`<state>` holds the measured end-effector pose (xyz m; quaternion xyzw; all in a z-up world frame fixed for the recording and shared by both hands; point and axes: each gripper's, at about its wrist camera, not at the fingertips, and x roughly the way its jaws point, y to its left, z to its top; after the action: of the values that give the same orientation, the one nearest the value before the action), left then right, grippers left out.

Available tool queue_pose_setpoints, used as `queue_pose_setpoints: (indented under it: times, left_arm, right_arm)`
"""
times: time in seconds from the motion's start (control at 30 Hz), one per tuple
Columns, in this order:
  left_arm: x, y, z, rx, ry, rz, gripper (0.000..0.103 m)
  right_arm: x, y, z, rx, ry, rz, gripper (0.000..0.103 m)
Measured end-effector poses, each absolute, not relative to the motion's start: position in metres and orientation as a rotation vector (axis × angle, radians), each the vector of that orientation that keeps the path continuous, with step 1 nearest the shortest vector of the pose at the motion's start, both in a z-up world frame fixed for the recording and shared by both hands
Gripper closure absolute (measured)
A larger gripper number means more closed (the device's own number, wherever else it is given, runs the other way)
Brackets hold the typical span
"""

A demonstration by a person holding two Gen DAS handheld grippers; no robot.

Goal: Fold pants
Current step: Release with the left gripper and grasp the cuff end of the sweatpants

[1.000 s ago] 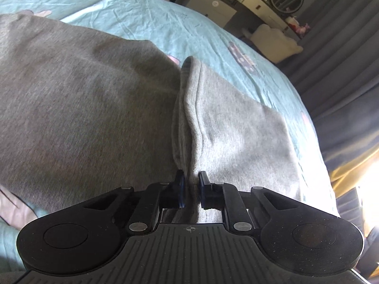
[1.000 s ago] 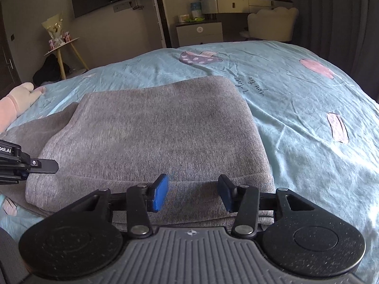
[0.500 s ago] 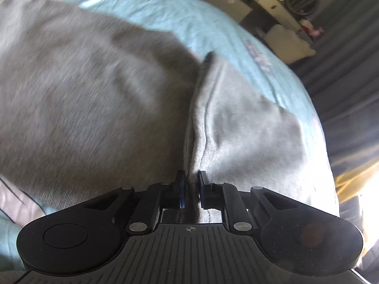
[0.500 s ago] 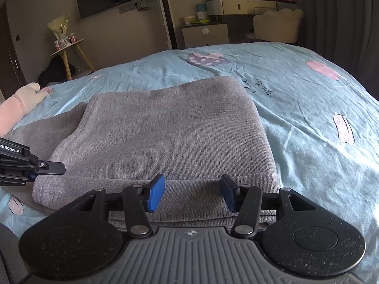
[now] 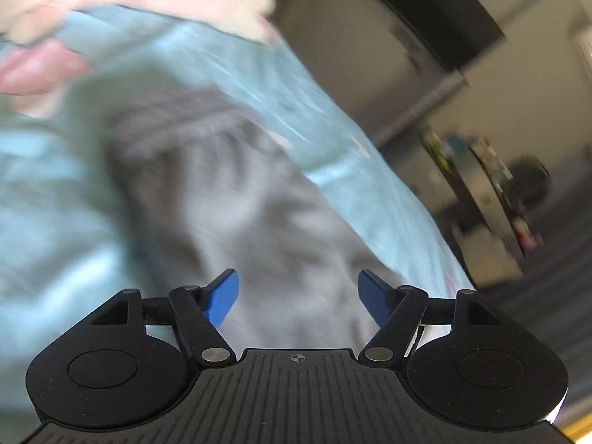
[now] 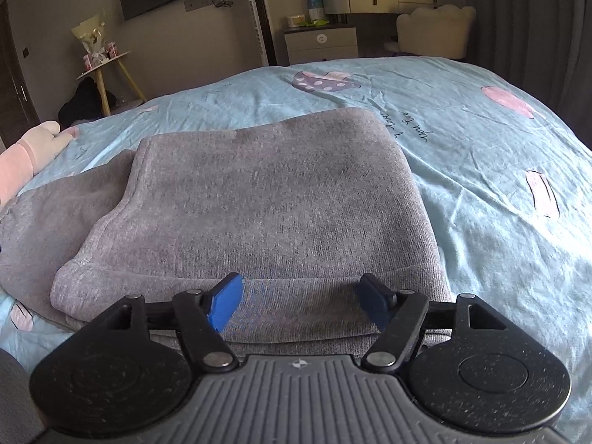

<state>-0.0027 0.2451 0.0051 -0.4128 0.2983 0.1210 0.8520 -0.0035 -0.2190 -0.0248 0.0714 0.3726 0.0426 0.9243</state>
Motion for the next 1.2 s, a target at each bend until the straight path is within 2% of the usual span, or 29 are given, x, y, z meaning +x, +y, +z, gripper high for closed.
queue_pose_setpoints:
  times: [0.2,0.4,0.57,0.6,0.63,0.7,0.73,0.83,1.0,1.2]
  left_arm:
    - [-0.022,0.323,-0.038,-1.123,0.543,0.369,0.027]
    - [-0.008,0.346,-0.074,-1.263,0.504,0.3,0.03]
    - [0.008,0.351,-0.079,-1.24,0.488,0.275,0.033]
    - [0.011,0.352,-0.079,-1.225,0.497,0.279,0.039]
    - [0.014,0.352,-0.078,-1.21,0.509,0.28,0.052]
    - [0.014,0.355,-0.08,-1.198,0.52,0.267,0.062]
    - [0.013,0.354,-0.078,-1.188,0.52,0.256,0.068]
    - [0.012,0.345,-0.058,-1.064,0.487,0.218,0.073]
    - [0.021,0.292,0.01,-0.727,0.425,0.133,0.076]
    - [0.026,0.204,0.065,-0.486,0.359,0.0,0.077]
  right_arm:
    - [-0.001,-0.222,-0.025,0.187,0.772,0.088,0.029]
    - [-0.001,-0.222,-0.023,0.203,0.77,0.07,0.03]
    - [-0.002,-0.213,-0.014,0.201,0.753,0.094,0.033]
    - [-0.002,-0.211,-0.012,0.206,0.749,0.103,0.033]
    - [-0.001,-0.209,-0.009,0.205,0.749,0.111,0.034]
    - [0.001,-0.203,-0.003,0.192,0.742,0.127,0.034]
    - [0.001,-0.202,-0.001,0.189,0.735,0.134,0.034]
    - [-0.001,-0.198,0.008,0.19,0.704,0.153,0.034]
    - [-0.002,-0.201,0.012,0.227,0.689,0.168,0.034]
    - [-0.008,-0.212,0.012,0.301,0.677,0.185,0.034]
